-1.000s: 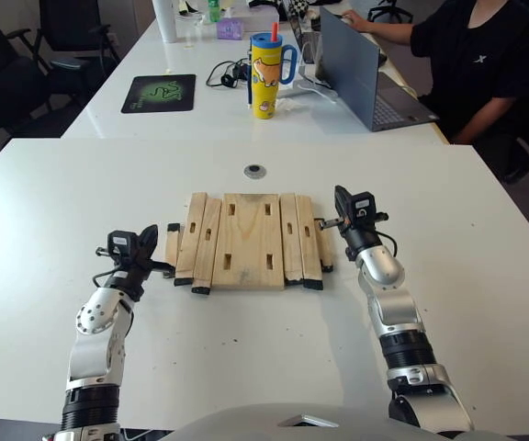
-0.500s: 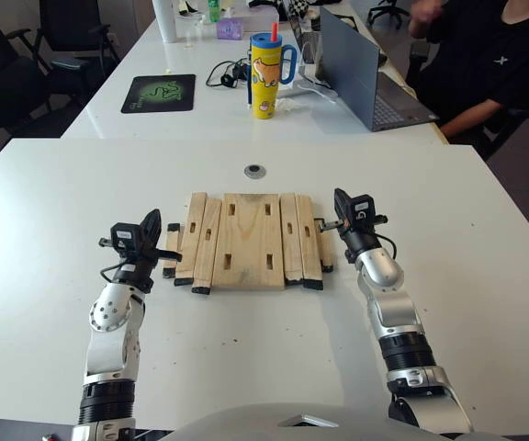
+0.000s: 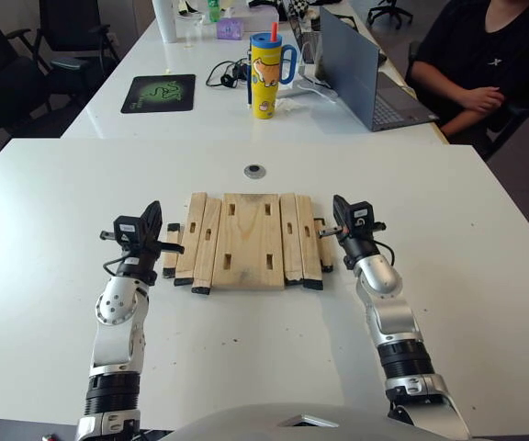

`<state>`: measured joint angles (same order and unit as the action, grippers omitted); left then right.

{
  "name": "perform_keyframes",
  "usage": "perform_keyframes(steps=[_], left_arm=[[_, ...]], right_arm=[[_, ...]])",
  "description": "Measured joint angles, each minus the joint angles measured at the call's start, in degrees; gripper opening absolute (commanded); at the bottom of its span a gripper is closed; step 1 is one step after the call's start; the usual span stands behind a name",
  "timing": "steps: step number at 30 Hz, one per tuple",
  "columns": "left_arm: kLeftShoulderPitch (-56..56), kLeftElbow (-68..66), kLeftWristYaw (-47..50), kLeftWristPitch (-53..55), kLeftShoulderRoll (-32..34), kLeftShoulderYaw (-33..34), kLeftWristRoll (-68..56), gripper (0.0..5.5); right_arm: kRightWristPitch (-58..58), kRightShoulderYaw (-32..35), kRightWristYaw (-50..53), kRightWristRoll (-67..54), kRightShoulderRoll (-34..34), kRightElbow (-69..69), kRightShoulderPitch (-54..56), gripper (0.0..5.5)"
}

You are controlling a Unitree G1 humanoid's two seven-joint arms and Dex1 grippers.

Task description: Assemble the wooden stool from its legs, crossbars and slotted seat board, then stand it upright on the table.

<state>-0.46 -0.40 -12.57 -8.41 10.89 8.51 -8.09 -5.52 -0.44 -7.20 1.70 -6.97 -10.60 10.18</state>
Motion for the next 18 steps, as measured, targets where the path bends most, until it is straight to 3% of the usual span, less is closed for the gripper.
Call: perform_keyframes(steps=[18], left_arm=[[-6.86, 3.41, -11.16, 20.86, 6.3, -2.4, -4.27, 0.0]], right_arm=[[0.3, 0.06, 0.24, 0.01, -0.02, 0.88, -0.06, 0.01]])
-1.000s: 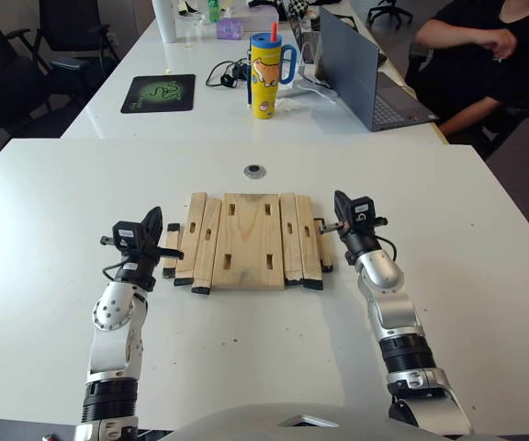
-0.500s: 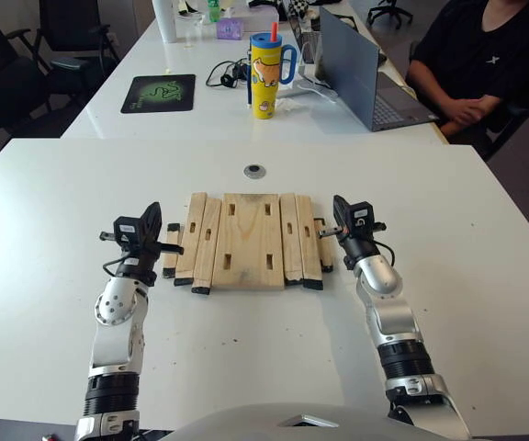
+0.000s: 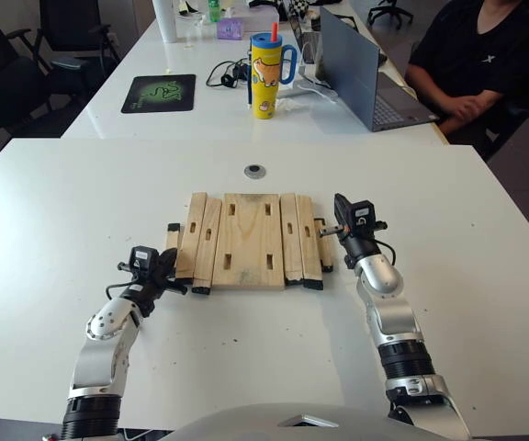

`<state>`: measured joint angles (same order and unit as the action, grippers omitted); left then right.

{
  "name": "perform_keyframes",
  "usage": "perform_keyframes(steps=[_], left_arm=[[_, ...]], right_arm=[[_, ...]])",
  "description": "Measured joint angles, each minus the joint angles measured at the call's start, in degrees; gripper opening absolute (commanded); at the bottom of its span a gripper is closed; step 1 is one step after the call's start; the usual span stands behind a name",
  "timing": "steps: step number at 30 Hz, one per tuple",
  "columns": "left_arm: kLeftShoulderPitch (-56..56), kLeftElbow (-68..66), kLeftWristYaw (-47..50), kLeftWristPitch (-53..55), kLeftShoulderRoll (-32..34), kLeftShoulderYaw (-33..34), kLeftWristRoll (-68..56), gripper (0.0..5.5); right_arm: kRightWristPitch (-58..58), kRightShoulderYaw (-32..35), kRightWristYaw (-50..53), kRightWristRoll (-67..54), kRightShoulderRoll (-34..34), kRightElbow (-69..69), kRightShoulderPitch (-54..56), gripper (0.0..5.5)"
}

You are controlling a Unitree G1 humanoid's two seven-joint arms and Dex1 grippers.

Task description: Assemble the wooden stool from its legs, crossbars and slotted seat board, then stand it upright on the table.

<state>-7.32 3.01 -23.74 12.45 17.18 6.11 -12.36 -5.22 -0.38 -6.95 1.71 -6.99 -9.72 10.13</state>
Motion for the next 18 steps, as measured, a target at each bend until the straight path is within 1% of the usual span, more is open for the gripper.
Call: perform_keyframes(steps=[6, 15, 18], left_arm=[[0.0, 0.42, -1.23, 3.92, 2.66, -0.4, 0.15, 0.0], [0.58, -0.17, -1.26, 5.52, 4.32, 1.2, 0.03, 0.0], [0.66, -0.69, -1.66, 5.66, 6.2, 1.81, 0.18, 0.0]], right_arm=[[0.04, -0.01, 0.0, -0.02, 0.0, 0.02, 0.03, 0.01], [0.11, 0.05, 0.0, -0.02, 0.0, 0.01, 0.05, 0.01], [0.13, 0.05, 0.0, -0.02, 0.0, 0.01, 0.06, 0.01]])
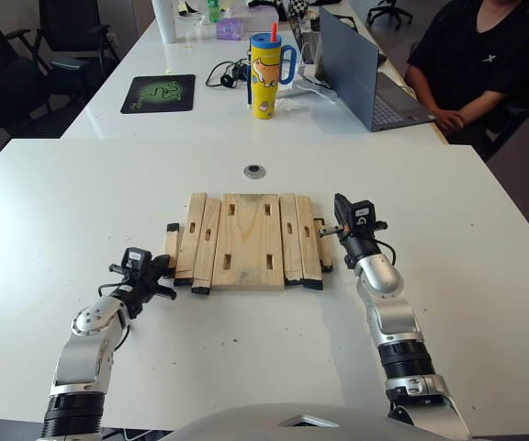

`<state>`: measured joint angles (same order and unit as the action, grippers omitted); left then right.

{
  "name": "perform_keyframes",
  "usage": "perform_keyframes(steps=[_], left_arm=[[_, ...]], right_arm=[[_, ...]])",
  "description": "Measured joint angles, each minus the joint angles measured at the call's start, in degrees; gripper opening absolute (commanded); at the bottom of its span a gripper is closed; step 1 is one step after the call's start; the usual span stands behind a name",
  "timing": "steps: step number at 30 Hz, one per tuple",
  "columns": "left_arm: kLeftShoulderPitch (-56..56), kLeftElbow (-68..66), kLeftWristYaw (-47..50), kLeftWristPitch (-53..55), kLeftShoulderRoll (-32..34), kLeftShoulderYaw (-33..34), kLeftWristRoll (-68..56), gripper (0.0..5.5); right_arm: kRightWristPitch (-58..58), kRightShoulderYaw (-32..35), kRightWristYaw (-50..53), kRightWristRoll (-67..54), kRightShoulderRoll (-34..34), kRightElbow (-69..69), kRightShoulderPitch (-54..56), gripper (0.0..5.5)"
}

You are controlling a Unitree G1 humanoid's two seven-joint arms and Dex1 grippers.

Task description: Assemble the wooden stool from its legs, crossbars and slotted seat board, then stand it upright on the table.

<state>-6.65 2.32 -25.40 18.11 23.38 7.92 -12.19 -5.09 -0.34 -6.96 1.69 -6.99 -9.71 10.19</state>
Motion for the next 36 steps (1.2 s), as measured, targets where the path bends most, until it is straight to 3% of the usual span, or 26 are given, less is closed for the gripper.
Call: perform_keyframes(steps=[6, 15, 30, 36], left_arm=[[0.25, -1.12, -0.59, 1.08, 2.09, 2.44, -0.52, 0.49], [-1.0, 4.82, -0.17, 6.08, 0.2, 2.55, -4.31, 1.86], [-2.45, 8.39, 1.97, 11.76, -2.26, 1.56, -5.83, 1.86], [-2.09, 9.05, 2.88, 13.37, -2.05, 1.45, -5.65, 2.54]], right_arm=[[0.01, 0.0, 0.0, 0.0, -0.01, 0.0, 0.01, 0.0], [0.04, 0.01, 0.01, 0.01, -0.01, 0.0, 0.01, 0.0], [0.04, 0.02, 0.03, 0.02, -0.04, -0.07, 0.02, 0.0], [0.03, 0.02, 0.1, 0.03, -0.02, -0.07, 0.02, 0.0]])
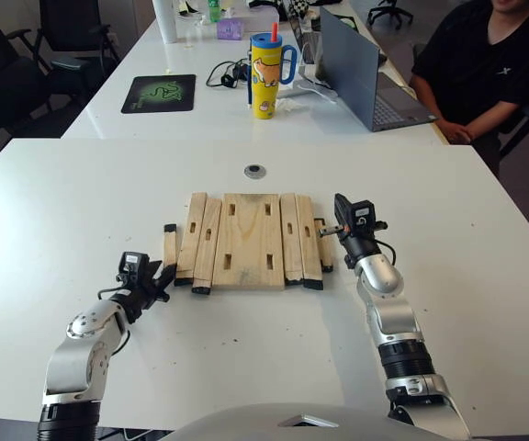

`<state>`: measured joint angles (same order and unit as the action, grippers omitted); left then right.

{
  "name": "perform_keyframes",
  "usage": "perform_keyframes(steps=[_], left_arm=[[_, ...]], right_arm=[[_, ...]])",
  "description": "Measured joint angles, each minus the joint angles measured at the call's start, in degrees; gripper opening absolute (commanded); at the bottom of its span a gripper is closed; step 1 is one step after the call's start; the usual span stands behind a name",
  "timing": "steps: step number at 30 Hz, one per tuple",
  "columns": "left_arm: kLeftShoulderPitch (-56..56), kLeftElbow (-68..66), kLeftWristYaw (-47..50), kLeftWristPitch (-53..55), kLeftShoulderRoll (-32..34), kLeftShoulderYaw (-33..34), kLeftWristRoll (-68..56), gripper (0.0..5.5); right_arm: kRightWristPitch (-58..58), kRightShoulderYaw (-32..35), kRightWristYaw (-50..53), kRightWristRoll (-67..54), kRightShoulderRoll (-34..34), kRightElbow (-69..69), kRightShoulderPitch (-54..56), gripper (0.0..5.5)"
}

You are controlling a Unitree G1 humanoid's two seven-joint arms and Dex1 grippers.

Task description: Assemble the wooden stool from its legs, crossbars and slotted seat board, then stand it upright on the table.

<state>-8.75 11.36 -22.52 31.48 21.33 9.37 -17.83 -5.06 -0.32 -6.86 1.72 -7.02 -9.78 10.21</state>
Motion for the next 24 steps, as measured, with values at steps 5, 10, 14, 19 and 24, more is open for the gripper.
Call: perform_keyframes(steps=[5, 10, 14, 19, 24], left_arm=[[0.5, 0.26, 0.79, 1.11, 0.0, -0.67, 0.03, 2.59], [1.13, 0.38, 1.39, 2.56, 0.2, -0.71, 0.01, 2.59], [0.92, 0.35, 1.22, 3.14, 2.18, 0.3, 0.07, 2.59], [-0.32, 0.3, 0.37, 4.02, 4.64, 0.93, 0.39, 2.59], [-0.45, 0.31, 0.08, 4.47, 5.09, 1.5, 0.4, 2.59]], right_arm=[[-0.01, 0.0, 0.03, 0.01, 0.0, 0.0, 0.0, 0.0], [-0.05, -0.12, 0.04, 0.06, 0.02, 0.03, 0.0, 0.0], [-0.05, -0.15, 0.04, 0.07, 0.02, 0.18, -0.02, 0.0], [-0.04, -0.16, 0.04, 0.07, 0.03, 0.22, -0.02, 0.0], [-0.04, -0.17, 0.05, 0.07, 0.03, 0.27, -0.03, 0.0]])
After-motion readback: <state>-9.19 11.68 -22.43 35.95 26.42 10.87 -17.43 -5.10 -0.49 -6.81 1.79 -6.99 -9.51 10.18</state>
